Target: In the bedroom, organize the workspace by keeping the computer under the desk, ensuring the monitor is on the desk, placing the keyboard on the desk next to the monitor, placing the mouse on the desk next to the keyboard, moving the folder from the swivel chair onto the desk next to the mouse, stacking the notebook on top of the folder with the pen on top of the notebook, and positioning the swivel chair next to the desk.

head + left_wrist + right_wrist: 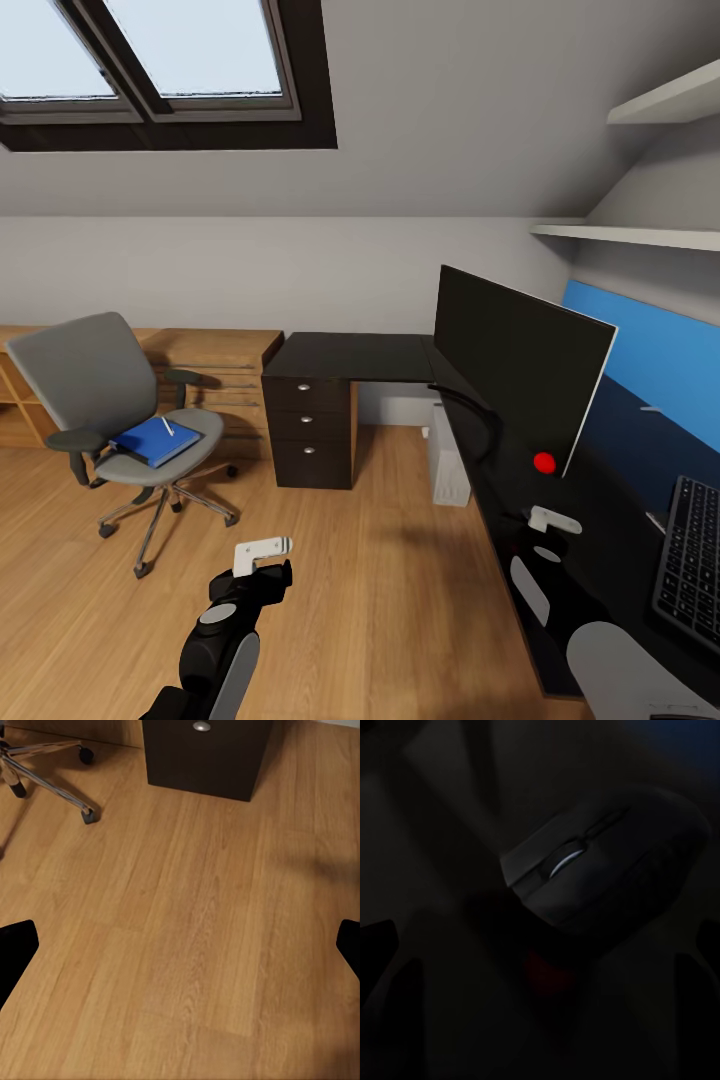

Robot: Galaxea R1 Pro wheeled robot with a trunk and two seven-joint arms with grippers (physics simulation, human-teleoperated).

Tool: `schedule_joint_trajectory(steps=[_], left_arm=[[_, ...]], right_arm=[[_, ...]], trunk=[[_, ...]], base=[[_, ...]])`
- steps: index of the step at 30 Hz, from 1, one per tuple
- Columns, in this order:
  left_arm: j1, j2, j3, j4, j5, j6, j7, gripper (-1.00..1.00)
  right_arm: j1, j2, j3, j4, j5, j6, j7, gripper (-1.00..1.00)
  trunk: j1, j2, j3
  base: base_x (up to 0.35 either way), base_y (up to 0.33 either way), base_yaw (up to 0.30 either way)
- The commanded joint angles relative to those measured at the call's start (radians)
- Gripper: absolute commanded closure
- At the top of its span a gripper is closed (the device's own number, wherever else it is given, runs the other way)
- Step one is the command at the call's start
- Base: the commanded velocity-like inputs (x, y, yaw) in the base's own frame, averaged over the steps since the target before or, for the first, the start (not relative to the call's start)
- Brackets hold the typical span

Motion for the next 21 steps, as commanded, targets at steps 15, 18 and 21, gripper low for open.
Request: schedule_joint_trajectory(steps=[15, 18, 21], left_arm=[[-0.001, 0.0, -0.001, -0.001, 0.01, 0.002, 0.01, -1.0], [-0.001, 0.0, -0.001, -0.001, 0.01, 0.002, 0.01, -1.0], [-0.001, 0.0, -0.001, -0.001, 0.01, 0.002, 0.01, -1.0]], right_arm=[[-0.001, -0.006, 0.002, -0.001, -0.01, 0.0, -0.003, -1.0], [-0.001, -0.008, 0.002, -0.001, -0.01, 0.0, -0.004, -1.0], [-0.001, -0.009, 0.002, -0.001, -0.01, 0.001, -0.004, -1.0]], trunk=[[0.0, -0.001, -0.001], [0.0, -0.001, -0.001], [0.0, -0.001, -0.001]], base=[[0.092, 0.016, 0.0], [0.026, 0.003, 0.0], [0.009, 0.001, 0.0]])
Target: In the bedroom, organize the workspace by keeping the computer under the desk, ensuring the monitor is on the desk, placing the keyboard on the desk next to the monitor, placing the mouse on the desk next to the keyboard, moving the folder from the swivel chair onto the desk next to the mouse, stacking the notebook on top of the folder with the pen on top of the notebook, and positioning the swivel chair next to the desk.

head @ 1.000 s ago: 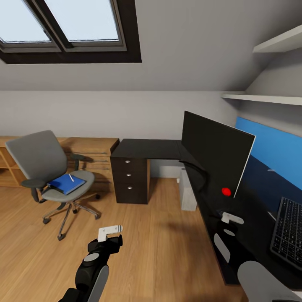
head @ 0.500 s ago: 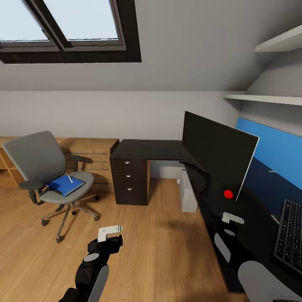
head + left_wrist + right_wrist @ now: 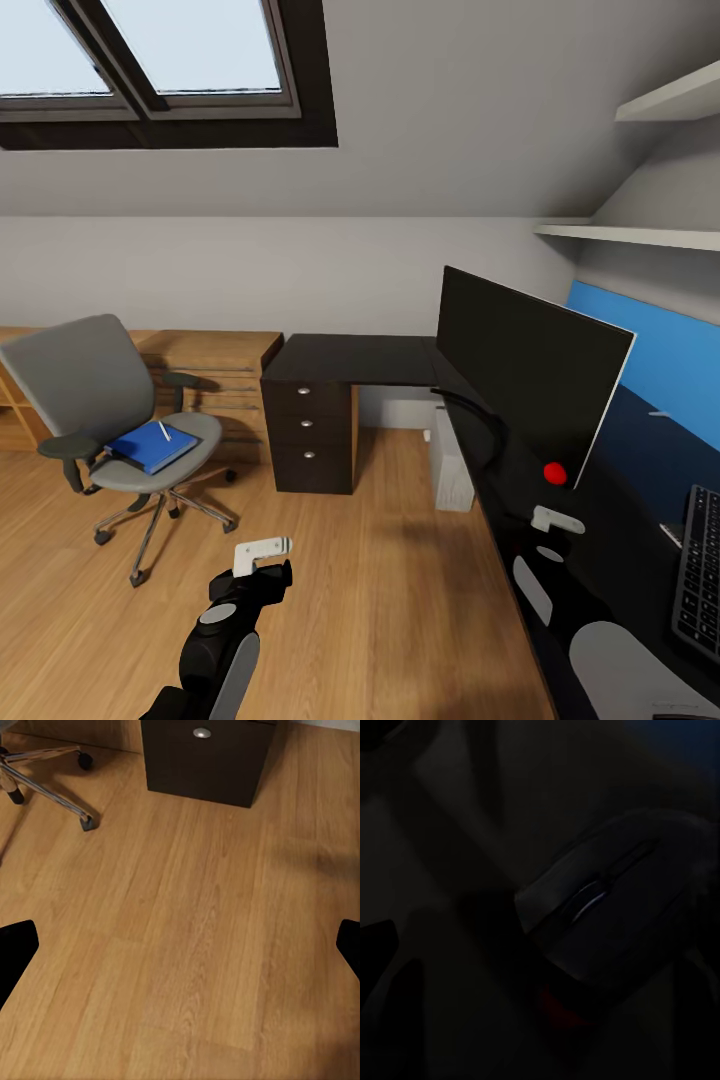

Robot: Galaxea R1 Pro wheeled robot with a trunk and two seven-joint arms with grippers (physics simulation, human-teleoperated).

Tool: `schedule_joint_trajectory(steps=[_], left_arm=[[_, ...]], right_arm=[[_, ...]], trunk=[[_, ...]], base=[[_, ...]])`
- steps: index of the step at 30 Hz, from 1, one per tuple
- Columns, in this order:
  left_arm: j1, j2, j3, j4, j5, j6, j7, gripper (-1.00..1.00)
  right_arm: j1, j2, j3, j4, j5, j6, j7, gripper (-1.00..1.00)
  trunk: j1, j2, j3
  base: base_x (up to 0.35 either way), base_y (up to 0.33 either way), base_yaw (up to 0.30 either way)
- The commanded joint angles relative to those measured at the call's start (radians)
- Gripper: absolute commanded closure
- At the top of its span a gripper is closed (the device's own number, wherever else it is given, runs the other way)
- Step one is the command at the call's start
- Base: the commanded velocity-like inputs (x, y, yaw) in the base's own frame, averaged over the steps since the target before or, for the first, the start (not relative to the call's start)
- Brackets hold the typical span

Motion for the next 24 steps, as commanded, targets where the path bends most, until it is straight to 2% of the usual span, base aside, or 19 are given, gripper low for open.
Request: schedule_joint_trajectory(steps=[1, 14, 24], left_arm=[[-0.001, 0.0, -0.001, -0.001, 0.011, 0.002, 0.01, -1.0], [-0.001, 0.0, -0.001, -0.001, 0.011, 0.002, 0.01, -1.0], [-0.001, 0.0, -0.001, -0.001, 0.011, 0.002, 0.01, -1.0]], right_arm=[[0.0, 0.0, 0.002, -0.001, -0.01, -0.002, -0.002, -1.0], [0.0, -0.011, -0.001, -0.001, -0.01, 0.0, -0.004, -1.0], [0.0, -0.015, -0.018, -0.001, -0.01, 0.001, -0.004, -1.0]], trunk=[[0.0, -0.001, -0.001], [0.0, -0.001, -0.001], [0.0, -0.001, -0.001]], base=[[0.005, 0.001, 0.0], [0.001, 0.0, 0.0], [0.0, 0.0, 0.0]])
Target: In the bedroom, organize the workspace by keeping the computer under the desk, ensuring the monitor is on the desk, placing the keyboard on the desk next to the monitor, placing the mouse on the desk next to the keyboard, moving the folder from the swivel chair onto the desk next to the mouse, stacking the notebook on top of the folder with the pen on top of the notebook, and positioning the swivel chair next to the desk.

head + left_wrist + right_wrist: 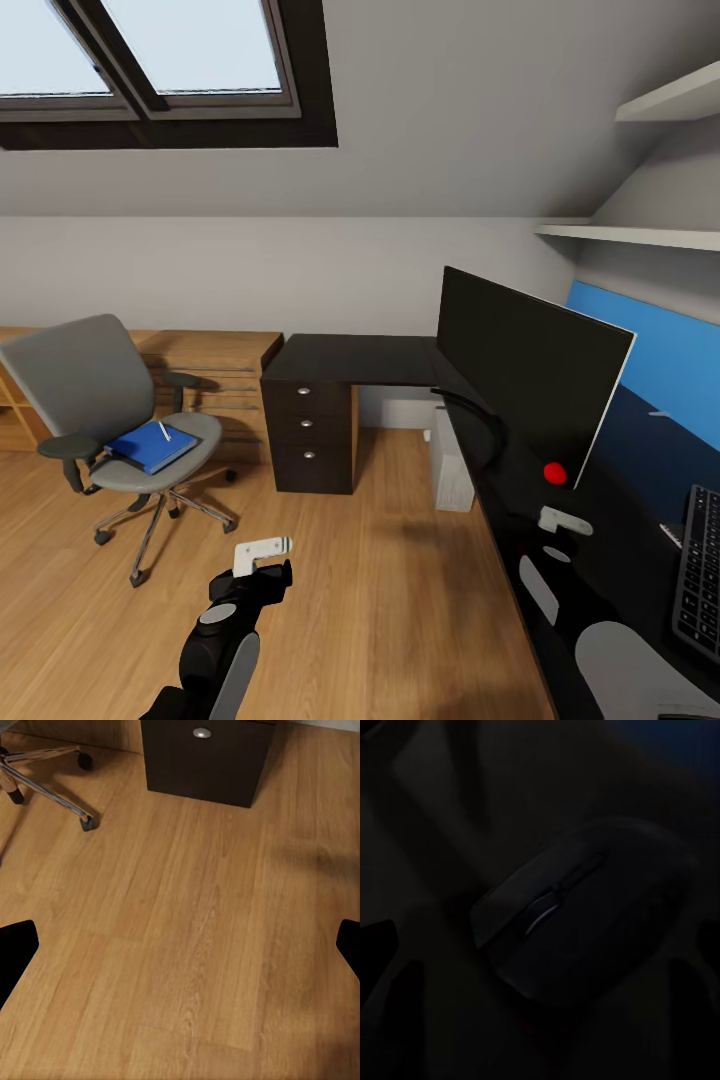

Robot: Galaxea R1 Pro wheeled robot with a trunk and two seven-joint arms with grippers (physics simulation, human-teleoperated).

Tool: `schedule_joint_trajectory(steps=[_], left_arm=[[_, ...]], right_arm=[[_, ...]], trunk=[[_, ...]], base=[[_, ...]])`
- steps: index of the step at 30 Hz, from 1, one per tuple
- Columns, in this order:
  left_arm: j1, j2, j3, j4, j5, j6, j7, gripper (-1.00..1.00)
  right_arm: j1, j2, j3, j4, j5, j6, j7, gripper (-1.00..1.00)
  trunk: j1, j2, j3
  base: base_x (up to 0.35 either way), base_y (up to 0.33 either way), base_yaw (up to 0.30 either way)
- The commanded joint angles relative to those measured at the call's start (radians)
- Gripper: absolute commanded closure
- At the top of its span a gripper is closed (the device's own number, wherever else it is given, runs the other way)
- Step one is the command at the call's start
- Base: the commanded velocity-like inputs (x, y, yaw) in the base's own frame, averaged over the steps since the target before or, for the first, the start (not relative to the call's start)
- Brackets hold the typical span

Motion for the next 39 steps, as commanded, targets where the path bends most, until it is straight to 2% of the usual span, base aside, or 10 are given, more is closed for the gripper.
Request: schedule_joint_trajectory(steps=[1, 39], left_arm=[[-0.001, 0.0, -0.001, -0.001, 0.011, 0.002, 0.01, -1.0], [-0.001, 0.0, -0.001, 0.002, 0.011, 0.002, 0.009, -1.0]], right_arm=[[-0.001, 0.0, 0.0, -0.001, -0.01, -0.002, -0.002, -1.0], [-0.001, -0.016, -0.003, -0.001, -0.012, -0.002, -0.002, -1.0]], trunk=[[0.0, -0.001, -0.001], [0.0, -0.001, -0.001]], base=[[0.0, 0.0, 0.0], [0.006, 0.0, 0.0]])
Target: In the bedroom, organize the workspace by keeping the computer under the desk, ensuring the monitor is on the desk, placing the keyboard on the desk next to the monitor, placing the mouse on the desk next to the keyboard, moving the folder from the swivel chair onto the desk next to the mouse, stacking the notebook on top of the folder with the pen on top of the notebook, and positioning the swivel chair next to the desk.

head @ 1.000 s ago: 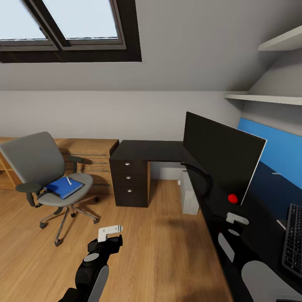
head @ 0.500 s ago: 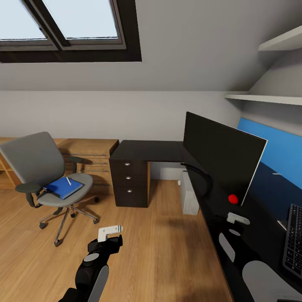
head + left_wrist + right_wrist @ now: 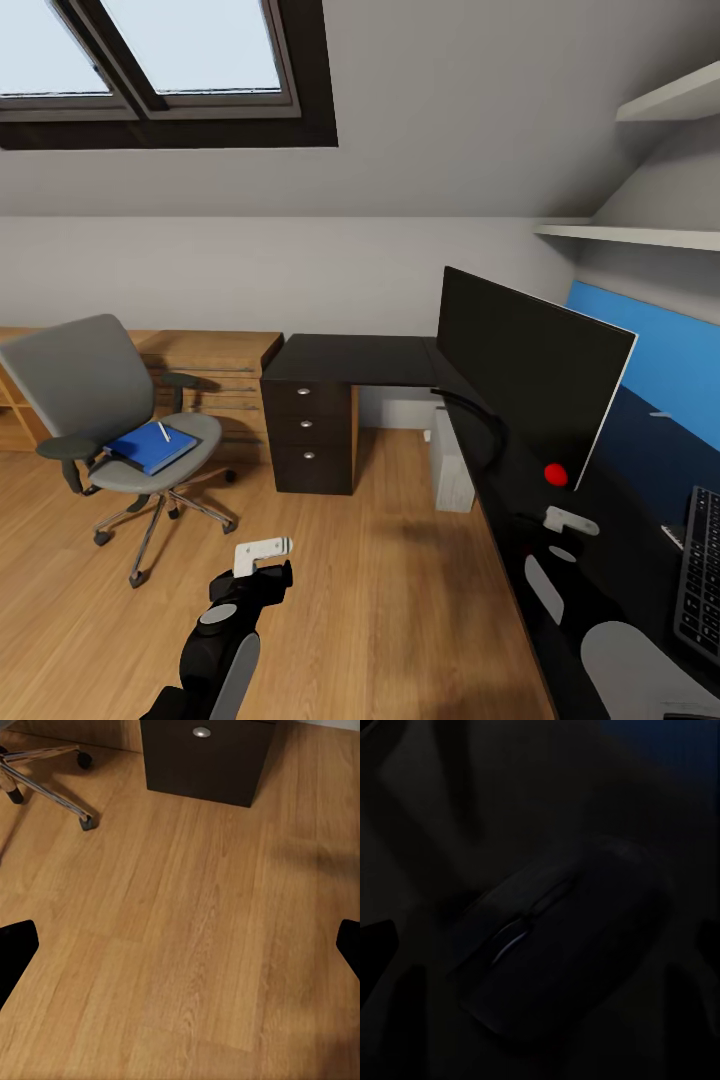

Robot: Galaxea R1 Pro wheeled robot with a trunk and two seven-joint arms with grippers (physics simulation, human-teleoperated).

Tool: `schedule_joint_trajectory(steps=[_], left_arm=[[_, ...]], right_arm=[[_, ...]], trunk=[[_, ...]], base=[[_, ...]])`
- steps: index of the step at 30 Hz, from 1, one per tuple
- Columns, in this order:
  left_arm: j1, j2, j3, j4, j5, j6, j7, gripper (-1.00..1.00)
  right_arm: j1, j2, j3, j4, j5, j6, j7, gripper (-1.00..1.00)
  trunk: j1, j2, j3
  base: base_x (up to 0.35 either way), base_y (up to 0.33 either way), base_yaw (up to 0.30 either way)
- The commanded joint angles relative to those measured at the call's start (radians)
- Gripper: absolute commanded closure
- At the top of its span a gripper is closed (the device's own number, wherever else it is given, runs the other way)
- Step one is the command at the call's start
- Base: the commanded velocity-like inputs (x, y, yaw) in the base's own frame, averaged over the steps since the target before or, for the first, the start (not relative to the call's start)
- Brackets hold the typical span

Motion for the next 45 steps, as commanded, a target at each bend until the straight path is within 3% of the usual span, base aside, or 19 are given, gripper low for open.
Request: schedule_joint_trajectory(steps=[1, 45], left_arm=[[-0.001, 0.0, -0.001, -0.001, 0.011, 0.002, 0.01, -1.0], [-0.001, 0.0, -0.001, -0.001, 0.011, 0.002, 0.01, -1.0]], right_arm=[[-0.001, -0.001, 0.002, -0.001, -0.01, -0.002, -0.002, -1.0], [-0.001, -0.008, 0.002, 0.001, -0.011, -0.001, -0.017, -1.0]], trunk=[[0.0, -0.001, -0.001], [0.0, -0.001, -0.001]], base=[[0.0, 0.0, 0.0], [0.021, 0.0, 0.0]])
